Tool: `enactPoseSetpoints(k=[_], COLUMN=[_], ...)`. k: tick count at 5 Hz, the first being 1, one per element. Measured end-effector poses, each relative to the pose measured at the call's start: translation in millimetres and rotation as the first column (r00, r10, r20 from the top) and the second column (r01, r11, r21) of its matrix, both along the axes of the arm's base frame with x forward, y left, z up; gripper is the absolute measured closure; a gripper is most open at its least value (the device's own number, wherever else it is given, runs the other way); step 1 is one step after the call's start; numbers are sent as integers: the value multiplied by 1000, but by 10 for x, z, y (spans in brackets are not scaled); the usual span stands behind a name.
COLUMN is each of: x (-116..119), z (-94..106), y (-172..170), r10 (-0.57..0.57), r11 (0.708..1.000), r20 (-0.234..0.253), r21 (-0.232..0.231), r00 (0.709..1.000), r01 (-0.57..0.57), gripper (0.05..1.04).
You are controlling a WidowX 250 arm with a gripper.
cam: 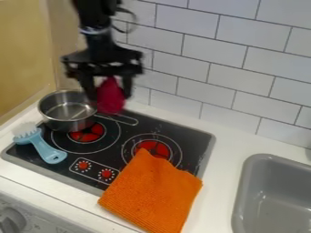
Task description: Take the red object out of the silver pot and place it on the orange towel
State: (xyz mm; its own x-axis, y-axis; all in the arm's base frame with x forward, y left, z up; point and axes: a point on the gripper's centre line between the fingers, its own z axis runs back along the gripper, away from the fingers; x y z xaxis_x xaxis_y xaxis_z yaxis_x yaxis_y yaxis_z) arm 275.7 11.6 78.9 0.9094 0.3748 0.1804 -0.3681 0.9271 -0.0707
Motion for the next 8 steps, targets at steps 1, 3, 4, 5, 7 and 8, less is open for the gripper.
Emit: enactPoseSetpoints(k=[1, 3, 4, 5, 7, 8], x=[-124, -460, -552, -575, -554, -545], z=[-8, -187, -256, -416, -473, -489], y=[-215, -652, -770, -760, -735, -734], r10=[-71, -184, -213, -208, -169, -162], r11=[997, 983, 977, 977, 984, 985], r20=[9, -17, -23, -61, -63, -61], r21=[11, 10, 14, 37, 49, 48], r00=[997, 983, 977, 976, 984, 985], r01=[71, 185, 213, 210, 172, 165], gripper=[364, 364, 364, 364, 364, 364])
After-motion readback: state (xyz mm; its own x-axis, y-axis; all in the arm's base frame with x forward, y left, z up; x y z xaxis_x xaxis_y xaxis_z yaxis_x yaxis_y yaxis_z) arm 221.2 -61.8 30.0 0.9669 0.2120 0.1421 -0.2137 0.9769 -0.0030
